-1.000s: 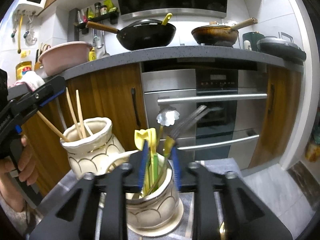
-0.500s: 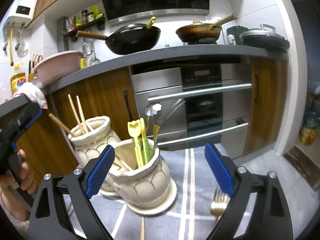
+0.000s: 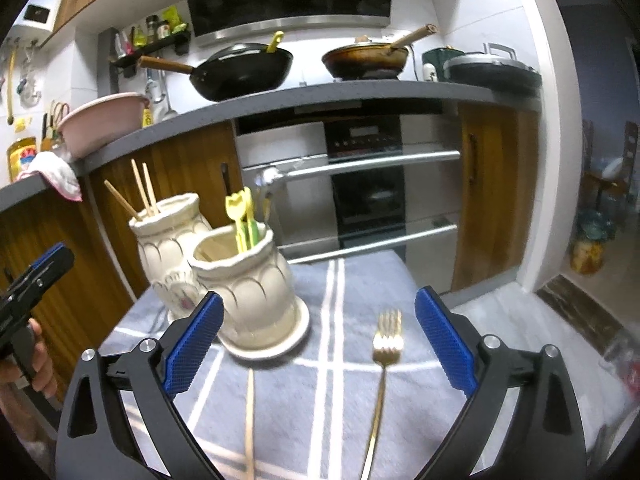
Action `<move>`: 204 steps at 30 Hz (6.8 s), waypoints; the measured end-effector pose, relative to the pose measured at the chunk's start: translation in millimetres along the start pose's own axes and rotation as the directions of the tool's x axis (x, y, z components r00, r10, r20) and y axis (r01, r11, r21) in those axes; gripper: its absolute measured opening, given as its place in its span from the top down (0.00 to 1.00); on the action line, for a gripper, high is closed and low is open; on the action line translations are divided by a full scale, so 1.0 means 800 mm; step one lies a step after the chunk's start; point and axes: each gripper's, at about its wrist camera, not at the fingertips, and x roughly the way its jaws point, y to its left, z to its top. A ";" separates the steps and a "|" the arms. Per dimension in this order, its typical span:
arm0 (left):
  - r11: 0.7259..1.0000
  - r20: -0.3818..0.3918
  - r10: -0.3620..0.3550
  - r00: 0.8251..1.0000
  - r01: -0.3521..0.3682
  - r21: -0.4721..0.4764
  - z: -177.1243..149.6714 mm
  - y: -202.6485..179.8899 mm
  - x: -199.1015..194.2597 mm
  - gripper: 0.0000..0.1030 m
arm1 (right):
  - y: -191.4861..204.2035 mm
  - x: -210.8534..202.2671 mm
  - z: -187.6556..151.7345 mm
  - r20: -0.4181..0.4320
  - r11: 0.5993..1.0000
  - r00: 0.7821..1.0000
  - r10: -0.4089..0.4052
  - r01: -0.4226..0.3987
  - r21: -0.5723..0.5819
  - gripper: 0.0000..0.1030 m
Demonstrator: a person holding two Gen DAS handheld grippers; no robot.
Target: Organize utensils
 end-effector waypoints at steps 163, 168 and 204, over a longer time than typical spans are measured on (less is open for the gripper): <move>0.975 -0.072 -0.201 0.977 0.207 0.076 0.003 -0.058 -0.030 0.94 | 0.048 -0.060 0.032 0.185 0.967 0.964 0.191 -0.152 -0.206 0.94; 0.982 0.025 -0.182 0.983 0.180 0.061 0.039 -0.028 -0.025 0.94 | 0.059 -0.052 0.063 0.189 0.964 0.955 0.227 -0.193 -0.180 0.94; 0.982 0.266 -0.122 0.956 0.155 -0.107 0.120 0.016 0.146 0.94 | 0.074 0.063 0.121 0.242 0.964 0.934 0.263 -0.242 -0.112 0.94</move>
